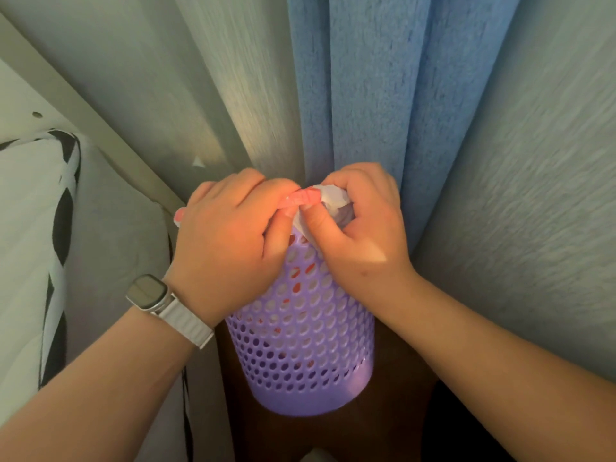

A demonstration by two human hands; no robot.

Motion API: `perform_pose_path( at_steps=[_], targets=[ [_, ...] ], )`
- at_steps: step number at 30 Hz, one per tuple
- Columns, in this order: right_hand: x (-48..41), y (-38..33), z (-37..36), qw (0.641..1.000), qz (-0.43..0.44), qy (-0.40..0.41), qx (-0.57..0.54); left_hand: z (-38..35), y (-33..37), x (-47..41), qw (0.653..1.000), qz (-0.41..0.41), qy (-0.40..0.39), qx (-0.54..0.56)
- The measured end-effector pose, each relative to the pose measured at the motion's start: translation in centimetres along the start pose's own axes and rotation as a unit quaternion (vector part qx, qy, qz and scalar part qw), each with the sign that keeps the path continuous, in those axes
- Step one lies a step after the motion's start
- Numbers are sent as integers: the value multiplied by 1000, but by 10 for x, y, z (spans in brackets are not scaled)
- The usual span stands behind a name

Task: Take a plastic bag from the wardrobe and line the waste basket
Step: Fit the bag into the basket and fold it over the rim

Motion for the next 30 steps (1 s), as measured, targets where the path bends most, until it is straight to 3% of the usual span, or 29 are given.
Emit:
perform_pose_path(
  at_steps=[8, 25, 30],
  targets=[
    [-3, 8, 5, 995, 7, -18, -99, 3, -22, -1, 999, 14, 19, 44],
    [0, 8, 4, 999, 5, 28, -28, 6, -5, 1, 998, 5, 27, 61],
    [2, 1, 0, 999, 5, 31, -3, 10, 8, -1, 999, -12, 33, -31]
  ],
)
Point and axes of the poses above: each hand's wrist, its own x-axis away from the middle knuckle, its own z-axis out of the back of the hand, y = z × x, the point moved 6 cm from there along -x, towards the middle knuckle, and after that the axes turned 3 degrees about z, right-handed, at the moved point
